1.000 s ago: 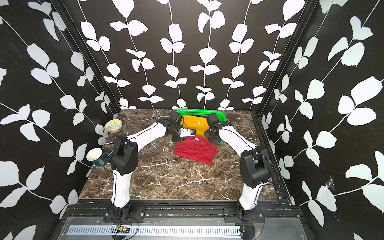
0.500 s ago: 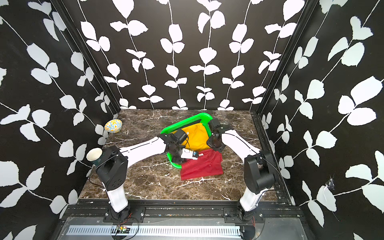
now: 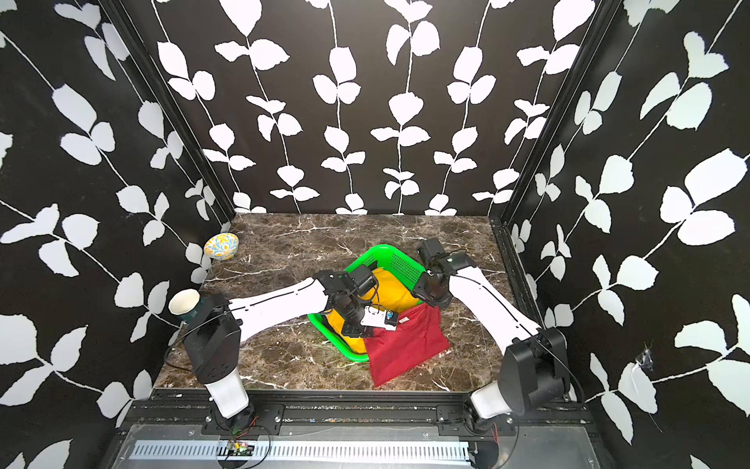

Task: Put the folded t-shirts into the basket
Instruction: Adjust the bin at the center of the board, then place the T-shirt in the bin.

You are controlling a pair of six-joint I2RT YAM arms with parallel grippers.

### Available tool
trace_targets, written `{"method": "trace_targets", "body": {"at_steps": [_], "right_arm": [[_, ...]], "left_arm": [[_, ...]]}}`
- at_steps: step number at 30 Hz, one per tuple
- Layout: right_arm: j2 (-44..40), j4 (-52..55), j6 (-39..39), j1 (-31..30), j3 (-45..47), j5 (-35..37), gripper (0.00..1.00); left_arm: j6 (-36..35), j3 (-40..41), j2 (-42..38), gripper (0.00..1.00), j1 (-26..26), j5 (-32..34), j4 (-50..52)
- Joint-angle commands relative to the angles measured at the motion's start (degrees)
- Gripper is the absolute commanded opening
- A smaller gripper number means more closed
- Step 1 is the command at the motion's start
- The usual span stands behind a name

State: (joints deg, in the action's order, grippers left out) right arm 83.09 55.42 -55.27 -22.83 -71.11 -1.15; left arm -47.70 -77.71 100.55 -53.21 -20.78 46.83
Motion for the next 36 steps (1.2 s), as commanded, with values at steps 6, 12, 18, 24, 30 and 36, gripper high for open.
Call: {"method": "trace_targets", "body": {"at_steps": [6, 12, 18, 24, 30, 36], "right_arm": [[-3.1, 7.3, 1.2, 0.8, -10.2, -1.4, 0.0], [-1.8, 9.1, 0.8, -0.2, -17.0, -1.8, 0.0], [4.1, 10.3, 0.6, -3.2, -26.2, -1.1, 0.0], [13.6, 9.9, 0.2, -5.0, -32.6, -1.4, 0.0], [20.3, 8.1, -0.6, -5.5, -35.0, -2.0, 0.0], [25.4, 4.9, -1.9, -5.8, -36.6, -3.0, 0.0]], "left_arm": [[3.8, -1.1, -8.7, 0.0, -0.2, -0.1, 9.4], [5.9, -1.4, -16.3, 0.0, -0.2, -2.5, 10.4], [6.0, 1.8, -22.0, 0.0, 0.1, 1.9, 9.7], [8.6, 4.6, -24.1, 0.0, 5.7, 3.5, 8.4], [8.8, 8.6, -22.5, 0.0, 11.1, 4.7, 6.2], [8.8, 11.2, -19.4, 0.0, 11.6, 6.9, 3.0]]}}
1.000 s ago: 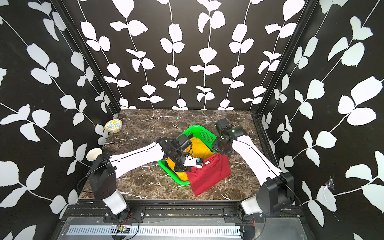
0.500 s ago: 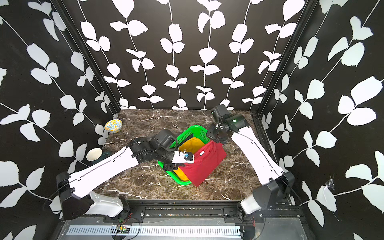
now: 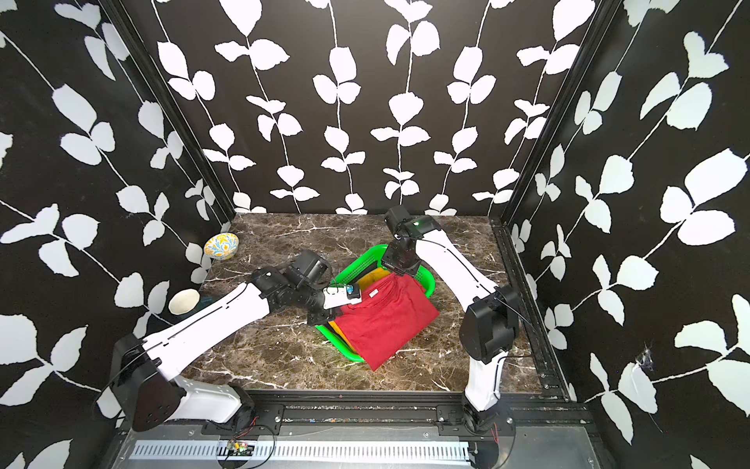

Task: Put the folded t-shirts into the basket
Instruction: Place the T-shirt in the bin.

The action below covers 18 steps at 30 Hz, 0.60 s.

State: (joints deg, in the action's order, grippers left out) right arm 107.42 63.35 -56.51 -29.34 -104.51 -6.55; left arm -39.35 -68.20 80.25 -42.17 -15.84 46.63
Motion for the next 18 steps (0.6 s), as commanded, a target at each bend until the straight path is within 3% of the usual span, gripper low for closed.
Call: {"method": "trace_targets", "body": {"at_steps": [1, 8, 13, 18], "right_arm": [[2.2, -2.7, -0.5, 0.6, -4.1, 2.7, 0.0], [6.5, -2.8, -1.5, 0.3, -6.4, 2.6, 0.0], [8.9, -4.1, -2.4, 0.3, -6.5, 2.1, 0.0], [12.0, -5.3, -2.4, 0.3, -9.0, 1.1, 0.0]], "left_arm": [[0.5, 1.9, 1.5, 0.0, 0.7, 2.1, 2.8], [0.7, 4.3, 5.5, 0.0, 1.6, 5.5, -1.1], [0.8, 3.8, 9.1, 0.0, 6.5, 5.4, -2.0], [0.6, 5.0, 10.1, 0.0, 7.8, 7.6, -4.3]]}}
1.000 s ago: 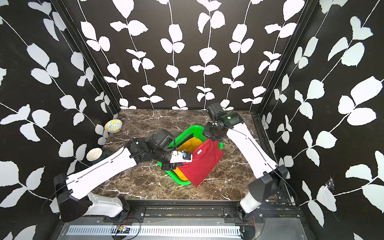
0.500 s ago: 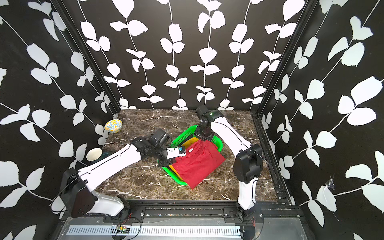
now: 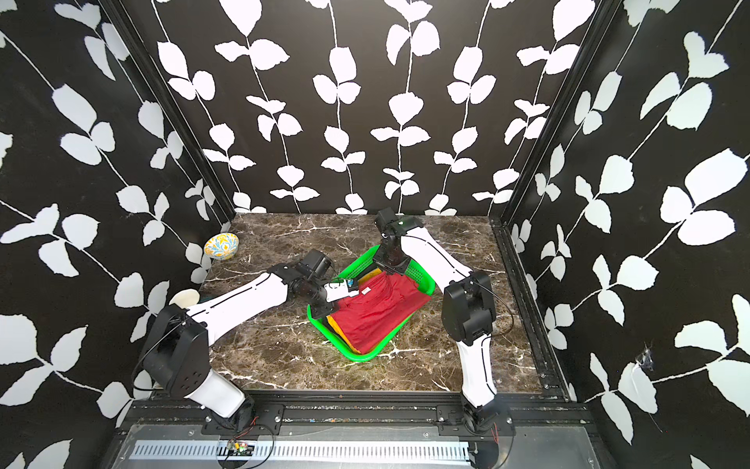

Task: Put the folded t-shirts into the basket
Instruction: Place the T-shirt in the bin.

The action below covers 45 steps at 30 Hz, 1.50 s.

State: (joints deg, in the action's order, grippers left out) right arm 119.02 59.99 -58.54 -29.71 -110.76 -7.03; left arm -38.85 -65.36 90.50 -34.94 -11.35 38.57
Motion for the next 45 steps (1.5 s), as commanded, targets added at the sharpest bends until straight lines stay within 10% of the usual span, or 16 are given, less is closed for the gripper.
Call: {"method": "trace_targets", "body": {"at_steps": [1, 17, 32, 45], "right_arm": [[0.9, -2.3, -0.3, 0.6, -3.2, 1.4, 0.0], [1.8, -1.6, 0.4, 0.8, -5.7, 3.1, 0.1], [-11.8, -2.8, 7.5, 1.3, 2.9, 6.2, 0.62], [-21.3, -7.8, 21.4, 0.8, 23.4, -1.7, 0.45]], "left_arm": [[0.1, 2.7, 0.0, 0.0, 0.6, 3.4, 3.2], [0.2, 3.4, 1.5, 0.03, 0.6, 6.6, 1.0], [1.6, 2.4, -10.3, 0.4, 0.6, 3.1, 4.9], [0.8, -6.0, -9.0, 0.46, -0.7, -4.7, 6.0]]}}
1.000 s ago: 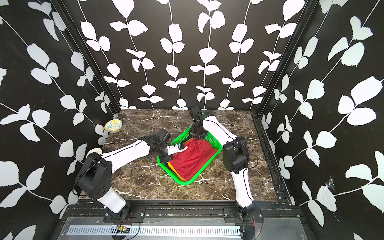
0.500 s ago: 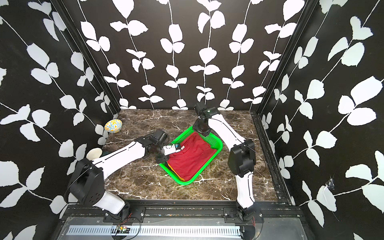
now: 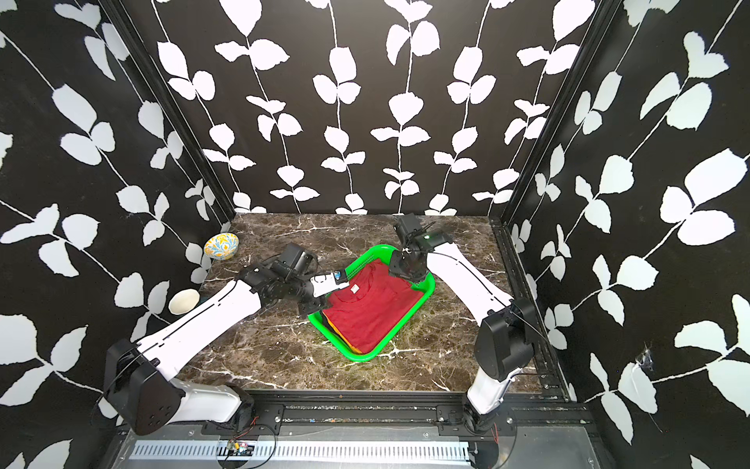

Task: Put the folded t-shirts into the basket
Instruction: Place the T-shirt in the bin.

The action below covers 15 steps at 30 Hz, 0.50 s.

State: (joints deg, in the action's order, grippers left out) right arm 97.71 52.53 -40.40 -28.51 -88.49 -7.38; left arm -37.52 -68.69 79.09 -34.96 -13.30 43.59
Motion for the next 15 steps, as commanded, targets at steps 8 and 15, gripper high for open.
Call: {"method": "trace_targets", "body": {"at_steps": [8, 15], "right_arm": [[5.9, 8.6, 4.9, 1.0, 0.1, 8.0, 0.26], [12.3, 10.2, 5.3, 3.3, -0.5, 9.7, 0.14]], "left_arm": [[-4.9, -1.5, 11.0, 0.44, -9.8, 2.1, -4.6], [-6.4, 1.8, 15.5, 0.43, -10.1, 4.1, -8.5]]}}
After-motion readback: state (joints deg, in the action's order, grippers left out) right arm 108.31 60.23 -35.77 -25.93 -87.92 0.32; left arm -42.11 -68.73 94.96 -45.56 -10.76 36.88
